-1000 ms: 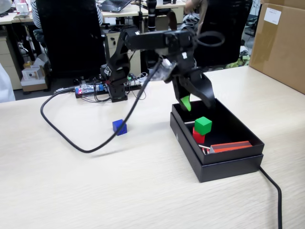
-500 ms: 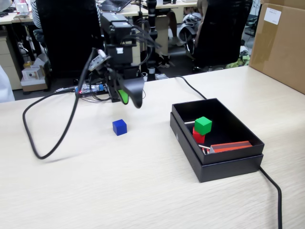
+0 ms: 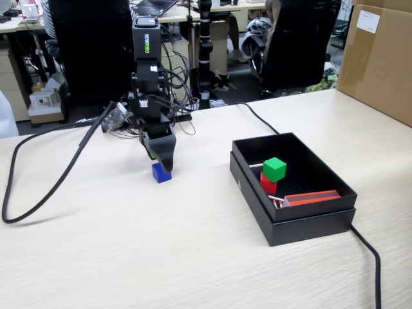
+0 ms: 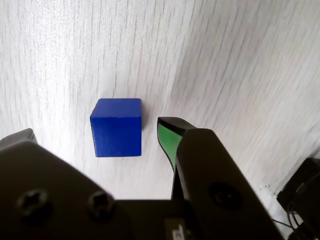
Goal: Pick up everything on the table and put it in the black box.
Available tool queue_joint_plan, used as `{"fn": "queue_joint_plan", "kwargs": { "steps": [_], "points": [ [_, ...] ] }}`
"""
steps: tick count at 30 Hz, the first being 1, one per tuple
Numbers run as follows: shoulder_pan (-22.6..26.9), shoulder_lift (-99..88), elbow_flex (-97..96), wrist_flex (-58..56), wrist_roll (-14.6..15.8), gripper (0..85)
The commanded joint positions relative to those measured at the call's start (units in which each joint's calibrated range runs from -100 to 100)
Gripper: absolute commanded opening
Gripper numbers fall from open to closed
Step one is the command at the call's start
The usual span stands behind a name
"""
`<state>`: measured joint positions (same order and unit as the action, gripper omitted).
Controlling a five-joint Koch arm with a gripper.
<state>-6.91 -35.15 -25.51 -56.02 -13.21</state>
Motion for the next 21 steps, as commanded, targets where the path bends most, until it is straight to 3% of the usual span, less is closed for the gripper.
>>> {"fn": "queue_joint_plan", "kwargs": {
  "steps": [1,6,10,12,18,21],
  "points": [
    [0.20,2.84,1.40,2.33,0.15,47.3],
    [0.44,5.60,0.76,3.36,0.49,40.6],
    [0.59,6.63,0.40,7.77,0.63,23.8],
    [0.63,6.75,0.67,8.29,0.68,19.7],
    [1.22,1.35,5.02,6.99,0.73,17.4],
    [3.42,-3.58,13.00,0.51,2.10,17.4]
  ]
}}
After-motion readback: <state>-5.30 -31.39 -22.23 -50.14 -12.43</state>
